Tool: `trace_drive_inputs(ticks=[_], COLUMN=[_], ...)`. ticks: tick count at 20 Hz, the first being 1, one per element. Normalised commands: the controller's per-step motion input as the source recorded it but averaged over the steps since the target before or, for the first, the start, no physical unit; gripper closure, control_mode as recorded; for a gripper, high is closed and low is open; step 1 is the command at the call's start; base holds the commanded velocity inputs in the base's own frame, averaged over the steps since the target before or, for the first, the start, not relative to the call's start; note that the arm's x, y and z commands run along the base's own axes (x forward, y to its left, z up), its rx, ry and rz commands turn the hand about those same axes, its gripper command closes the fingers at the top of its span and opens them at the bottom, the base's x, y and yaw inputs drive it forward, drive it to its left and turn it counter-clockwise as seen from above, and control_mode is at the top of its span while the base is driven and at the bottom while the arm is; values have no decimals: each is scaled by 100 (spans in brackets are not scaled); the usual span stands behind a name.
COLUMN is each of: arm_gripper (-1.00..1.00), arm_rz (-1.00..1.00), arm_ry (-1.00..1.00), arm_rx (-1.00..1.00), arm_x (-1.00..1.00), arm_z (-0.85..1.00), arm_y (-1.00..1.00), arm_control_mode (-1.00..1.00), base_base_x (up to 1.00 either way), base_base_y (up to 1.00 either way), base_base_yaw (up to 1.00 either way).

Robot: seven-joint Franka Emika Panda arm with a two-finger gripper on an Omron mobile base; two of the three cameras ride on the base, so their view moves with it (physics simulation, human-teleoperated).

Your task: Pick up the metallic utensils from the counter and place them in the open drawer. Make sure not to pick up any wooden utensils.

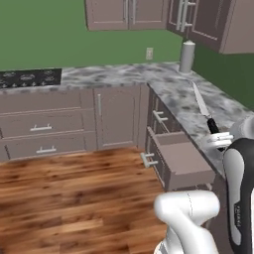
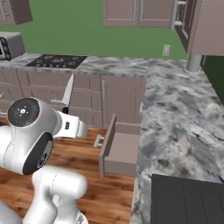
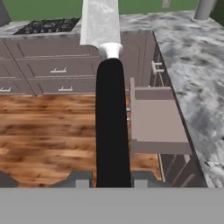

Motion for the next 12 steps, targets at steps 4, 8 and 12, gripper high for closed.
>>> trace_drive_inputs(ticks=[4, 8, 12], arm_gripper=[100, 100, 100], arm_rz=[0, 0, 0], arm_ry=[0, 0, 0], arm_rx=[0, 0, 0], arm_x=[0, 0, 0], arm_z=[0, 0, 0], arm_y=[0, 0, 0], arm_control_mode=[100, 100, 100], base_base_x=[43, 72, 24], base_base_y=[-18, 0, -23], base_base_yaw=[-8, -13, -4])
